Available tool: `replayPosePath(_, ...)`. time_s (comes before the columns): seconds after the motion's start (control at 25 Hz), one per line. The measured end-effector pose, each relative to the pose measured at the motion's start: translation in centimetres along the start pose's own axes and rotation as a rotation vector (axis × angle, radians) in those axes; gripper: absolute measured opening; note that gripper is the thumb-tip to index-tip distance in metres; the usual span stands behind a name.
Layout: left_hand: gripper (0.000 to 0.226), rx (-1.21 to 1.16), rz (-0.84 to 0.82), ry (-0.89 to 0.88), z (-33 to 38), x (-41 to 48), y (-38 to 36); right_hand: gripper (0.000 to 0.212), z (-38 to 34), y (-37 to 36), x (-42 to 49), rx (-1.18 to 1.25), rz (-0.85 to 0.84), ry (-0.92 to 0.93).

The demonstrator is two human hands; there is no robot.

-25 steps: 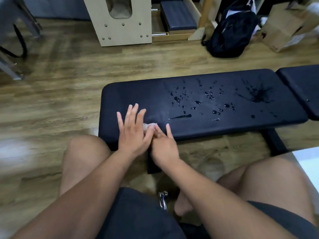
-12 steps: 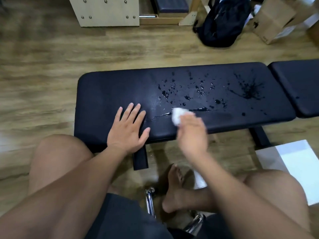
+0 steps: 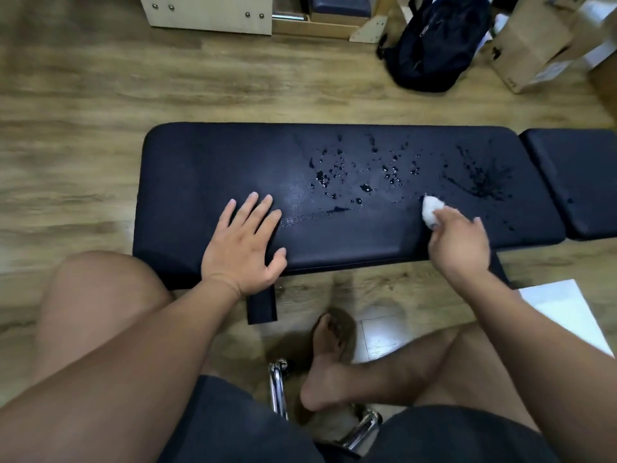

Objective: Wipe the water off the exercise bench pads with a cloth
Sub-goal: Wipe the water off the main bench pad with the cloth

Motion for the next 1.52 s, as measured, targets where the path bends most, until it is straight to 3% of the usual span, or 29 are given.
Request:
replayPosePath(0.12, 0.07, 0.003, -0.004, -0.006, 0.2, -0.1, -0.1, 0.042, -9.2, -1.9, -3.5, 0.054, 0.016, 0.173)
replayPosePath(0.24, 0.071, -0.023, -0.011, -0.013, 0.0, 0.0, 0.1, 0.051, -20.0, -5.1, -8.4, 0.095, -0.112, 0.477)
replayPosePath(0.32, 0.072, -0.09, -0.015, 0.006, -0.1, 0.0, 0.5, 0.051, -21.0, -4.8, -8.8, 0.084, -0.115, 0.629)
replayPosePath(0.4, 0.073, -0.24, 0.012, 0.072, -0.7, 0.0, 1.3, 0.05, -15.8, -3.6, -6.4, 0.093, -0.057, 0.568)
replayPosePath(0.48, 0.071, -0.313, 0.074, 0.149, -1.9, 0.7, 2.4, 0.045, -6.9, -2.3, -2.7, 0.063, -0.02, 0.308)
replayPosePath(0.56, 0.067, -0.209, 0.128, 0.213, -3.8, 1.4, 3.0, 0.035, 0.2, -0.3, -0.6, 0.001, -0.009, 0.076)
replayPosePath(0.64, 0.064, -0.139, 0.066, 0.311, -5.7, 1.5, 2.3, 0.026, 0.1, 0.3, -0.8, 0.061, -0.023, -0.011)
replayPosePath(0.76, 0.061, -0.076, -0.053, 0.39, -6.1, 0.6, 0.5, 0.038, -9.6, -2.2, -4.9, 0.1, -0.011, 0.151)
replayPosePath(0.88, 0.062, -0.076, -0.043, 0.383, -5.9, 0.5, 0.2, 0.051, -19.3, -4.8, -11.0, 0.139, -0.041, 0.529)
replayPosePath(1.0, 0.067, -0.088, -0.024, 0.394, -5.9, 0.7, 0.4, 0.047, -19.4, -5.2, -10.8, 0.041, -0.001, 0.832)
replayPosePath(1.08, 0.066, -0.073, -0.025, 0.406, -5.9, 0.6, 0.1, 0.045, -18.6, -4.8, -8.4, 0.003, -0.015, 0.931)
replayPosePath(1.24, 0.066, -0.061, -0.008, 0.428, -6.1, 0.7, 0.2, 0.05, -19.9, -4.2, 0.7, -0.153, -0.118, 0.833)
replayPosePath(1.52, 0.062, -0.047, 0.002, 0.431, -6.3, 1.0, 0.2, 0.048, -25.1, -2.5, 14.2, -0.195, -0.04, 0.639)
Point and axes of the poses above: each hand's wrist, its own x-axis towards the middle knuckle, its own y-axis out of the back of the hand, z = x × y, the point moved 6 cm from there along x, towards the middle knuckle, and after that the axes turned 6 degrees about x, right-handed, at the moved point
